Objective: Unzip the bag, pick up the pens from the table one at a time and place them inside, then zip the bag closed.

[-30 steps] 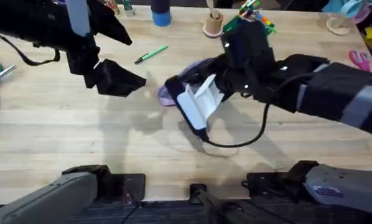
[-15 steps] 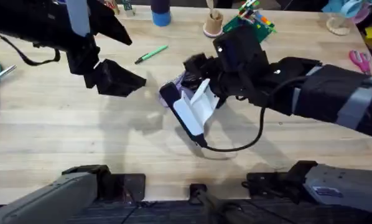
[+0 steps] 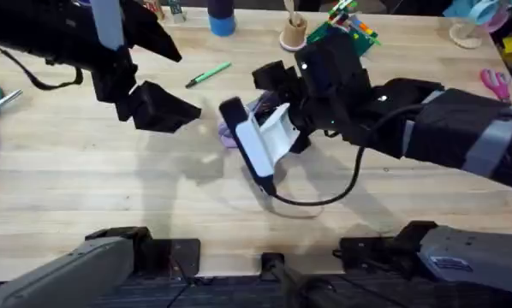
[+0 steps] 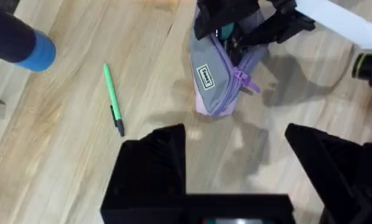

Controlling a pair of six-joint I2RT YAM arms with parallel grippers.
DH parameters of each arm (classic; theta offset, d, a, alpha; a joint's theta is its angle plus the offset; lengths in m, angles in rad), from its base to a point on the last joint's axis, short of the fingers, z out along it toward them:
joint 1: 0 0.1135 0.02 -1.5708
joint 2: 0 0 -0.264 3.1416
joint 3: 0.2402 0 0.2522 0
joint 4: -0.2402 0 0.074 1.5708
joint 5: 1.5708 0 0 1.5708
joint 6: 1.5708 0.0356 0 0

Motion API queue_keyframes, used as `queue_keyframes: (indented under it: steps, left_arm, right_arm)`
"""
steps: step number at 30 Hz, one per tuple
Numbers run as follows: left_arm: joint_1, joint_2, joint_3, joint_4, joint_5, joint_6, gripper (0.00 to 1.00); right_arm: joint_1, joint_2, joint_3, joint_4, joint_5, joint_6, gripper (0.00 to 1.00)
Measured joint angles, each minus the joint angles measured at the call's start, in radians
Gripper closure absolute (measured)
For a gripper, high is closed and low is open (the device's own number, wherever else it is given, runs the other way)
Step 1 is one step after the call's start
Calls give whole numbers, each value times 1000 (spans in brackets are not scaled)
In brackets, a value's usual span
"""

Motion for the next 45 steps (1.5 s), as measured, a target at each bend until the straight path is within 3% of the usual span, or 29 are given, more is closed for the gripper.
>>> queue_keyframes:
  steps: [8,19,26,32,37,45]
  left_arm:
    - [0,0,0,26,0,-5,6]
    - [0,52,0,133,-13,-176,9]
    - [0,129,0,220,-71,-253,10]
    - [0,184,0,361,-113,-341,10]
    - [0,229,0,436,-125,-387,10]
    - [-14,346,93,418,-144,-425,9]
  right_arm:
    - [-63,-99,0,67,-1,341,5]
    - [-174,-300,0,43,-4,1007,6]
    - [-220,-402,2,-133,-4,1346,5]
    - [-220,-424,16,-353,-14,1484,6]
    - [-220,-424,49,-395,-16,1529,6]
    - [-220,-433,77,-394,-16,1544,6]
